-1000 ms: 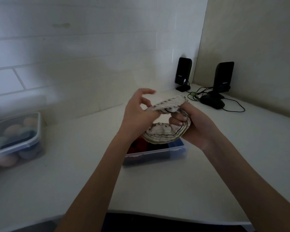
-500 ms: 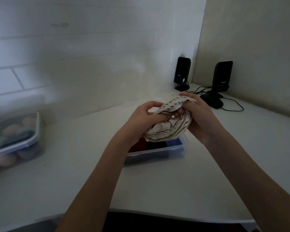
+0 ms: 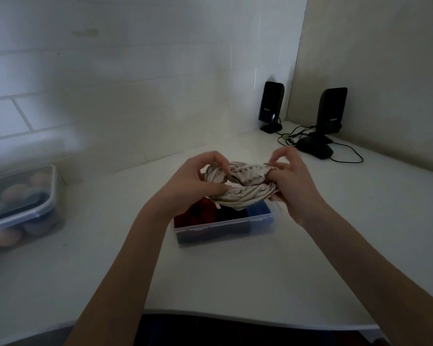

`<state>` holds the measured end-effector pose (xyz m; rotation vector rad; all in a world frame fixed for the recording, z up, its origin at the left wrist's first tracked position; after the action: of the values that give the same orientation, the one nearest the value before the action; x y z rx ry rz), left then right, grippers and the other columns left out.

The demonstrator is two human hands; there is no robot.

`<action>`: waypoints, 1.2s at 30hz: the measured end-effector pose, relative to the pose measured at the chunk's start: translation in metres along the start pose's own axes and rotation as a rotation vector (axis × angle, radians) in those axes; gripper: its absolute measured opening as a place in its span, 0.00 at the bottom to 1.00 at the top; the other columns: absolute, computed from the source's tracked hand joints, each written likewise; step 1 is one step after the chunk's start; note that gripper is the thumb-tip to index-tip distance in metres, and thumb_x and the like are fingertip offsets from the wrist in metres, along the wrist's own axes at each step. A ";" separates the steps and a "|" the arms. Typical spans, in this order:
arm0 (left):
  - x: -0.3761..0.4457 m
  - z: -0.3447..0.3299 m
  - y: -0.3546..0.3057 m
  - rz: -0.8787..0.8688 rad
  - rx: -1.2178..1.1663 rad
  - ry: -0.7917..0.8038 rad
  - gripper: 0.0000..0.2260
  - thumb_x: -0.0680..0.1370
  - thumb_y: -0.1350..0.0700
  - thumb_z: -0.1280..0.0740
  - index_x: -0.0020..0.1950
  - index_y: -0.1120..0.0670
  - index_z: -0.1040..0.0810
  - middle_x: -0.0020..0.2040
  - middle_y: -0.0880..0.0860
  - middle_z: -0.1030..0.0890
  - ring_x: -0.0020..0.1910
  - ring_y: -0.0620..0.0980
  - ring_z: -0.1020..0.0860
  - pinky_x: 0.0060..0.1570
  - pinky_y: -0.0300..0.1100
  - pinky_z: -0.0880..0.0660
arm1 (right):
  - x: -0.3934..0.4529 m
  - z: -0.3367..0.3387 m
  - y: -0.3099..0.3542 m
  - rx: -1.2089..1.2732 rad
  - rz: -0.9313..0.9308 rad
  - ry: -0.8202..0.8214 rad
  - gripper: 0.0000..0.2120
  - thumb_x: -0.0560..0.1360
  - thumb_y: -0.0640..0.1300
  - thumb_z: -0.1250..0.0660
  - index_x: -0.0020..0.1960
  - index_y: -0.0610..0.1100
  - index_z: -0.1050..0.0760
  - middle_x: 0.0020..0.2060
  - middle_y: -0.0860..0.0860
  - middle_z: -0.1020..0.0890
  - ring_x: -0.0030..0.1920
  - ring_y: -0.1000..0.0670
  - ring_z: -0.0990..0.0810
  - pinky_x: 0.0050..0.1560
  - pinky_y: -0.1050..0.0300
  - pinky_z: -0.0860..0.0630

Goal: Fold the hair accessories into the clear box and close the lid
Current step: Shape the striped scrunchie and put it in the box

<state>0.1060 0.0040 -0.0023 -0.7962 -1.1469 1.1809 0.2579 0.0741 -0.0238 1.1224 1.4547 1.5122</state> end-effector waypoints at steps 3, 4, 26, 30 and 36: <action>0.002 -0.005 0.005 0.016 0.467 0.001 0.17 0.65 0.63 0.25 0.48 0.45 0.18 0.50 0.47 0.23 0.48 0.41 0.24 0.46 0.29 0.29 | 0.001 0.000 0.009 -0.327 0.182 -0.007 0.13 0.65 0.28 0.42 0.32 0.44 0.27 0.30 0.48 0.26 0.25 0.55 0.30 0.28 0.61 0.34; 0.003 -0.008 0.008 0.024 0.562 0.018 0.18 0.65 0.61 0.25 0.52 0.45 0.18 0.52 0.48 0.25 0.49 0.43 0.25 0.48 0.28 0.31 | 0.002 -0.002 0.012 -0.472 0.239 0.004 0.14 0.64 0.29 0.40 0.31 0.46 0.24 0.30 0.49 0.24 0.30 0.55 0.28 0.31 0.61 0.32; 0.002 -0.037 0.008 -0.044 1.138 0.267 0.17 0.72 0.53 0.32 0.61 0.50 0.22 0.60 0.50 0.21 0.59 0.50 0.26 0.58 0.45 0.29 | 0.005 -0.026 0.006 -1.566 0.202 0.588 0.19 0.73 0.54 0.35 0.64 0.56 0.27 0.58 0.54 0.23 0.62 0.49 0.32 0.58 0.49 0.39; 0.003 -0.033 0.012 0.071 1.232 0.324 0.19 0.73 0.47 0.33 0.64 0.44 0.24 0.54 0.49 0.20 0.49 0.49 0.27 0.45 0.40 0.31 | 0.004 -0.030 0.007 -1.654 0.156 0.669 0.21 0.73 0.54 0.34 0.66 0.57 0.29 0.57 0.54 0.24 0.62 0.49 0.32 0.60 0.48 0.40; 0.010 -0.036 0.018 0.128 1.179 0.384 0.20 0.70 0.49 0.30 0.62 0.47 0.23 0.54 0.50 0.20 0.47 0.48 0.27 0.46 0.42 0.29 | -0.001 -0.034 0.005 -1.799 0.076 0.742 0.22 0.74 0.49 0.37 0.67 0.56 0.36 0.52 0.51 0.28 0.58 0.46 0.32 0.54 0.51 0.38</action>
<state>0.1350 0.0213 -0.0261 -0.1421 0.0207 1.4549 0.2264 0.0609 -0.0177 -0.5334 -0.0742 2.3749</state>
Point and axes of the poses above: each hand's wrist, its own x-axis towards the middle knuckle, its own z-axis out of the back of the hand, y = z × x, the point moved 8 cm from there along x, towards the middle knuckle
